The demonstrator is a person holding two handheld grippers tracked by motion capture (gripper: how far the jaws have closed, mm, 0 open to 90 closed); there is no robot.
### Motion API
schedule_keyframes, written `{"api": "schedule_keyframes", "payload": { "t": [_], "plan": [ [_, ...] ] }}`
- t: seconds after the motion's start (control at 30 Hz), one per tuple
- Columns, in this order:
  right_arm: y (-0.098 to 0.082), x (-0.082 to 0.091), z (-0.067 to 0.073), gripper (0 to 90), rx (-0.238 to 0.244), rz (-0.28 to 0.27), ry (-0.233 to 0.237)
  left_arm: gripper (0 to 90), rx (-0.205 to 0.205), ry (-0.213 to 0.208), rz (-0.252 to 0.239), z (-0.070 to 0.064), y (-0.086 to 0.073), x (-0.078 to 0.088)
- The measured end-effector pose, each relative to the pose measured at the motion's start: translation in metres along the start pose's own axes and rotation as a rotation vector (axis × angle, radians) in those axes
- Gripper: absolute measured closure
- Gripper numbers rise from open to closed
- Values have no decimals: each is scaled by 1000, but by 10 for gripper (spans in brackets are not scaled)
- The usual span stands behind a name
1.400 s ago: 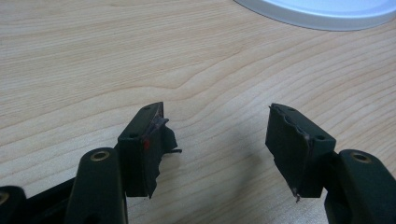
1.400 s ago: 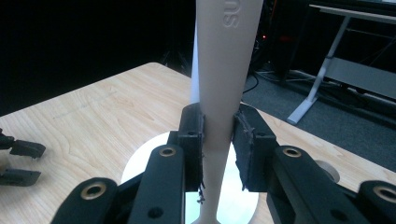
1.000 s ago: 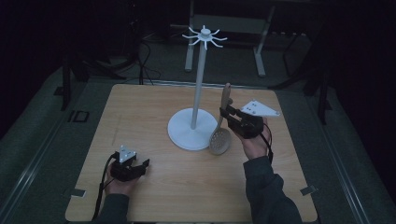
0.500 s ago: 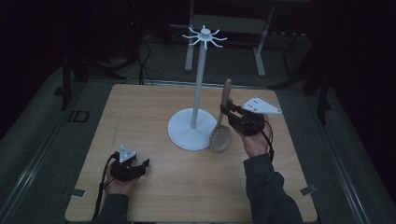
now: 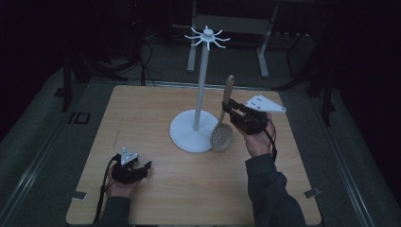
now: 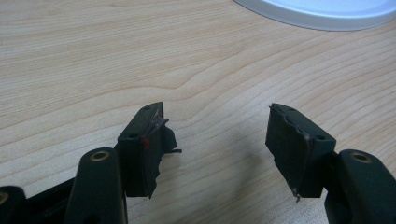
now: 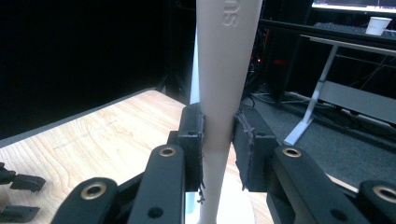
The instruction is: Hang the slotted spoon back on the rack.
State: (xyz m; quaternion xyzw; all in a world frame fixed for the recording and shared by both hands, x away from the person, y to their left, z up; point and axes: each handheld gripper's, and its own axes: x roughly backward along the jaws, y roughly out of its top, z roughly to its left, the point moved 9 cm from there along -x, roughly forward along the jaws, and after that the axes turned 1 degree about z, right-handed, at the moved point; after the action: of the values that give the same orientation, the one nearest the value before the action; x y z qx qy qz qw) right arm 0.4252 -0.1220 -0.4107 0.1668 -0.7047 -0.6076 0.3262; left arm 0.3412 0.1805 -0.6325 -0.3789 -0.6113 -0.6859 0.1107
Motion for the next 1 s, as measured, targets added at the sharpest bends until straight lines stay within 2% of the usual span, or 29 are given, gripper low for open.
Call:
{"api": "schedule_keyframes", "payload": {
  "t": [0.87,1.0],
  "plan": [
    [19,-4,-5,737,-3,-2,-8,380,-1,-1,0,0,0,0],
    [24,-3,-6,736,-27,-11,5,380,-2,-1,0,0,0,0]
  ]
}}
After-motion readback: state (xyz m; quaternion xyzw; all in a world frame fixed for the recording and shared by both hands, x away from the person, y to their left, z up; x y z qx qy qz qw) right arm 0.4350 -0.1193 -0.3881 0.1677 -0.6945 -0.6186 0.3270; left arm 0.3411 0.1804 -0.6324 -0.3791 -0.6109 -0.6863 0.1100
